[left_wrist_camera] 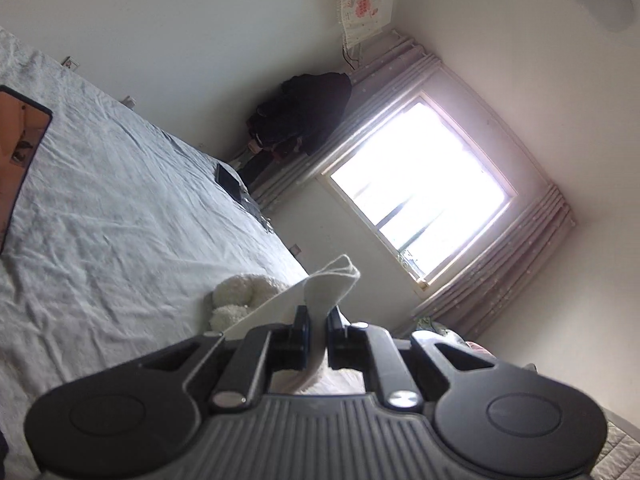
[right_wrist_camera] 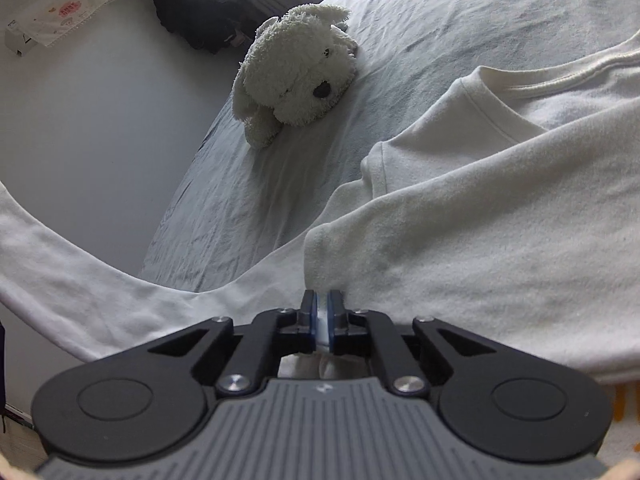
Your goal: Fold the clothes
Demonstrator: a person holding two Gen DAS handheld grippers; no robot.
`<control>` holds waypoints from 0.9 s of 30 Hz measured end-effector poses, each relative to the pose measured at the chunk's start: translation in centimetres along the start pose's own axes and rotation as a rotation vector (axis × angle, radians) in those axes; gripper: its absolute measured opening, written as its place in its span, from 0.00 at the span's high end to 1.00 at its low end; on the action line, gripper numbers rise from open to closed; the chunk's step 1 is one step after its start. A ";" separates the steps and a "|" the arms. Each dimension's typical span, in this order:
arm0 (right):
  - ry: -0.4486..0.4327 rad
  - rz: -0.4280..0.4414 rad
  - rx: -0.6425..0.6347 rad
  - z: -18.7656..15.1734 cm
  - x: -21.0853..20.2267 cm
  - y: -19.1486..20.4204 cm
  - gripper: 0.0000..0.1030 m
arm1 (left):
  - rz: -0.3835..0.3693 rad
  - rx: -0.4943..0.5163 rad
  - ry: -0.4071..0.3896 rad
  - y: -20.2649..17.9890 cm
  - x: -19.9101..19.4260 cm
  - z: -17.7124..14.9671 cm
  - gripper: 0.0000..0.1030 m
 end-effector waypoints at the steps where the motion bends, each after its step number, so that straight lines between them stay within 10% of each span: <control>1: -0.016 0.027 0.028 0.4 -1.0 -0.2 0.64 | -0.016 -0.003 0.023 -0.5 0.4 -0.9 0.93; 2: -0.039 0.046 0.043 0.7 -2.1 -0.5 0.43 | -0.031 -0.006 0.048 -1.1 0.9 -1.9 0.93; 4: -0.081 0.057 0.057 1.4 -4.5 -1.1 0.31 | -0.052 -0.014 0.094 -2.1 1.8 -3.9 0.93; 17: -0.224 0.065 0.315 1.9 -16.7 -8.9 0.31 | -0.080 0.037 0.417 -4.2 6.2 -16.6 0.93; 27: -0.287 0.121 0.484 1.6 -17.6 -12.1 0.29 | -0.039 0.191 0.671 -1.7 6.4 -25.6 0.92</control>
Point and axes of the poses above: each gripper's, at about its wrist camera, not at the fingertips, and x roughly the way its jaws point, y to its left, z to its top, the point moved 4 cm from there along x, roughly the way its jaws point, and after that the axes turned 6 degrees about -x, right-handed, at the moved point
